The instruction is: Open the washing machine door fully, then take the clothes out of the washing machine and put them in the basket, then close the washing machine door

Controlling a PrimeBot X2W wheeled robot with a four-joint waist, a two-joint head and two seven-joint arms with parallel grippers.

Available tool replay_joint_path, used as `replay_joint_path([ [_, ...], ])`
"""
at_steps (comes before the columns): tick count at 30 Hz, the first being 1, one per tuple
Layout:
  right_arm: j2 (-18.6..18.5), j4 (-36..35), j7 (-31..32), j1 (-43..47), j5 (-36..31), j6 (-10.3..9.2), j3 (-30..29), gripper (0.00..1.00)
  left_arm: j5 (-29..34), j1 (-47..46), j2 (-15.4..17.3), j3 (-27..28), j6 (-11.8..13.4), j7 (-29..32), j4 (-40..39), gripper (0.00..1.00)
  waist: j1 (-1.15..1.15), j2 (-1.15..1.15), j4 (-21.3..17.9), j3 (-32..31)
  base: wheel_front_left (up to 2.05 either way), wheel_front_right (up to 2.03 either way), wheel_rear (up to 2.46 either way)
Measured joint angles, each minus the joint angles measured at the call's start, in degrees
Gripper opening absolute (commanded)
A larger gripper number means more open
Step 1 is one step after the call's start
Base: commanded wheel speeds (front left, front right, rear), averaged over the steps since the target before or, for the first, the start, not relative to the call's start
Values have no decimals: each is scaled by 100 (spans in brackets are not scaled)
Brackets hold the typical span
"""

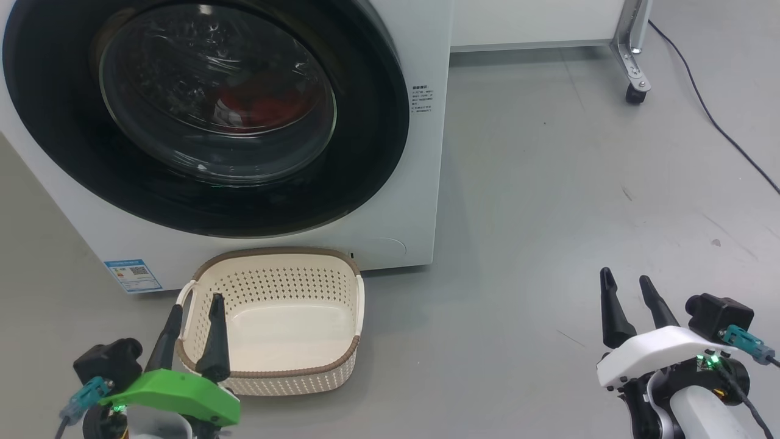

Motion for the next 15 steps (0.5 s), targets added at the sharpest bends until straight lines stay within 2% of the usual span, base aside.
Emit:
replay_joint_path([
  [15,15,88,-250,0,-1117,-323,208,100,1158,3,-52,-233,258,-244,62,100,0,0,15,-4,0,0,0],
])
